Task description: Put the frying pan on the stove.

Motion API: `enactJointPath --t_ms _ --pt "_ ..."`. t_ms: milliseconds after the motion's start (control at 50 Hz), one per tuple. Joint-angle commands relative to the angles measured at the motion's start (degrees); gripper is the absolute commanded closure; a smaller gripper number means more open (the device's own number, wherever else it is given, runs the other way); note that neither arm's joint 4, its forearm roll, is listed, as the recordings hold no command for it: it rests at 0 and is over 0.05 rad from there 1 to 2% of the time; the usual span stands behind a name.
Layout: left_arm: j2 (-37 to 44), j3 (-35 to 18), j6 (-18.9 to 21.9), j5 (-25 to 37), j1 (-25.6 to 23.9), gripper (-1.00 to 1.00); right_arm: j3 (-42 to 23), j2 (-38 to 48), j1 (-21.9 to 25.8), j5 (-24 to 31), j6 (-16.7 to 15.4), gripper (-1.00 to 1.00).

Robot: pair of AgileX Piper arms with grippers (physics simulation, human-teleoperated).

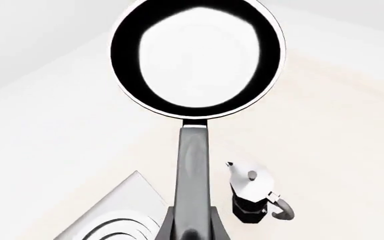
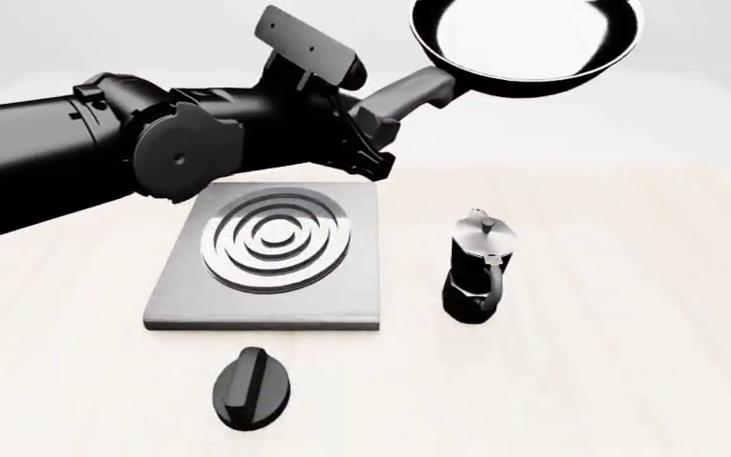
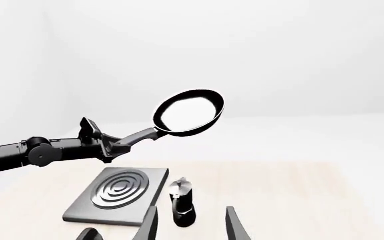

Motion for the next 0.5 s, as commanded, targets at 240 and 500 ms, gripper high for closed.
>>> enactJointPath --t_ms 240,500 --pt "-7.79 7.80 -0.26 -2.48 5.34 1.00 -0.17 0.00 0.17 0.00 -0.41 -1.00" --pt "-10.25 12.24 -0.19 -3.19 8.07 1.00 -0.03 0.00 0.24 0.00 -0.44 -1.00"
